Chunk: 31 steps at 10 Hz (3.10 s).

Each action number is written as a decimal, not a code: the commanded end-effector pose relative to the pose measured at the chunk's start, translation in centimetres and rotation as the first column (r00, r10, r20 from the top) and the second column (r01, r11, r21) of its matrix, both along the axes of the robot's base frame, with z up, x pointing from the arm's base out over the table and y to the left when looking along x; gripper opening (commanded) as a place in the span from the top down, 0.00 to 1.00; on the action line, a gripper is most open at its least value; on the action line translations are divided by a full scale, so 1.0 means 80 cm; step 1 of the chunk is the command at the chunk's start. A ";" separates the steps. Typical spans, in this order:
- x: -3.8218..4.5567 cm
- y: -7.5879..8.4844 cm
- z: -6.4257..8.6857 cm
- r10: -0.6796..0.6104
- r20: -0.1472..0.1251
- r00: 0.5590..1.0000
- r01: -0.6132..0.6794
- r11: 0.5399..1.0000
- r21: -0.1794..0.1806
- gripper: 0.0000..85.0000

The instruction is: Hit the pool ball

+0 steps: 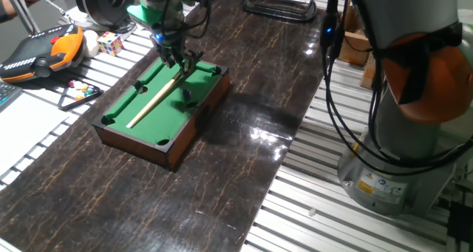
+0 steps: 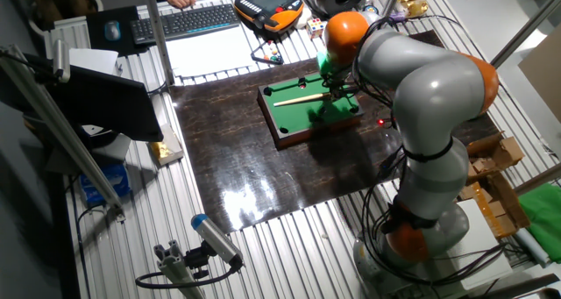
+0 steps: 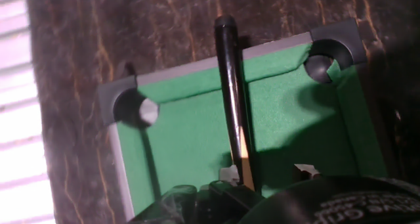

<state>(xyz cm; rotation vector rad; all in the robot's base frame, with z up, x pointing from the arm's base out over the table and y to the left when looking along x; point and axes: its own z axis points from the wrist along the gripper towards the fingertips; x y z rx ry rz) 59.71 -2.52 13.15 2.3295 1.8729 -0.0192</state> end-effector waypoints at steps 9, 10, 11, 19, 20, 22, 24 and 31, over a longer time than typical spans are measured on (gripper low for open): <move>-0.002 0.006 -0.019 0.055 0.024 0.998 -0.056 0.996 0.066 0.47; -0.002 0.006 -0.019 0.058 0.023 0.998 -0.059 0.996 0.071 0.47; -0.002 0.006 -0.019 0.063 0.018 0.998 -0.065 0.994 0.082 0.48; -0.002 0.006 -0.019 0.211 0.027 0.977 -0.213 0.963 0.165 0.42; -0.002 0.006 -0.019 0.203 0.038 0.978 -0.207 0.965 0.160 0.39; 0.007 0.006 -0.027 0.198 0.044 0.979 -0.202 0.971 0.130 0.36; 0.014 0.006 -0.034 0.196 0.046 0.979 -0.201 0.971 0.130 0.36; 0.025 0.008 -0.053 0.198 0.024 0.980 -0.200 0.971 0.130 0.47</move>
